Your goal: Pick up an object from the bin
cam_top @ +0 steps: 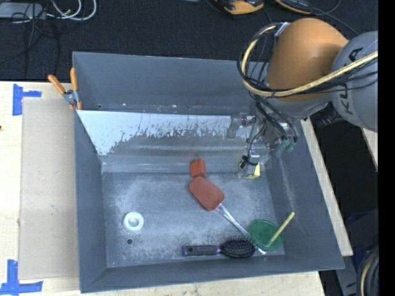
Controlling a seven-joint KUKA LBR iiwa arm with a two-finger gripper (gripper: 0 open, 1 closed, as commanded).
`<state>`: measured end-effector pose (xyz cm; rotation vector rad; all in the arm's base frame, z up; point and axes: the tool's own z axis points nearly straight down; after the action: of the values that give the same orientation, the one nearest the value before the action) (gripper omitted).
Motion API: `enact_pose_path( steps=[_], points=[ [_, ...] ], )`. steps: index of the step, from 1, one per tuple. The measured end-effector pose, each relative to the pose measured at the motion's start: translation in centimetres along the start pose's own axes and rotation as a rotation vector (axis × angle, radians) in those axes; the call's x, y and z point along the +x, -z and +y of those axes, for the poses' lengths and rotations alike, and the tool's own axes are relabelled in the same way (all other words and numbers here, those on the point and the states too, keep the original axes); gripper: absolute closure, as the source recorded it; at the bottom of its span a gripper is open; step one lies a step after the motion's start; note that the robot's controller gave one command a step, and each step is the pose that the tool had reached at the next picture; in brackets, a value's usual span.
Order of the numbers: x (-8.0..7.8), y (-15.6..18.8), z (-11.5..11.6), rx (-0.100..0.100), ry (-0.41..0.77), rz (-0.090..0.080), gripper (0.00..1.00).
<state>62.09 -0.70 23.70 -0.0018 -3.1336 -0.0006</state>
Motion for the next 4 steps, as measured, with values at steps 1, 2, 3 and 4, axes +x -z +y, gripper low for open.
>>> enact_pose_path(
  steps=[1, 2, 3, 4],
  points=[
    [-0.1, 0.5, 0.0, 0.000, 0.000, -0.008, 0.00],
    [2.0, -6.6, 0.6, -0.001, -0.066, -0.008, 0.00],
    [4.8, -8.2, 2.6, -0.001, -0.162, 0.001, 0.00],
    [4.1, -9.9, 1.3, -0.002, -0.245, -0.007, 0.00]
  ],
)
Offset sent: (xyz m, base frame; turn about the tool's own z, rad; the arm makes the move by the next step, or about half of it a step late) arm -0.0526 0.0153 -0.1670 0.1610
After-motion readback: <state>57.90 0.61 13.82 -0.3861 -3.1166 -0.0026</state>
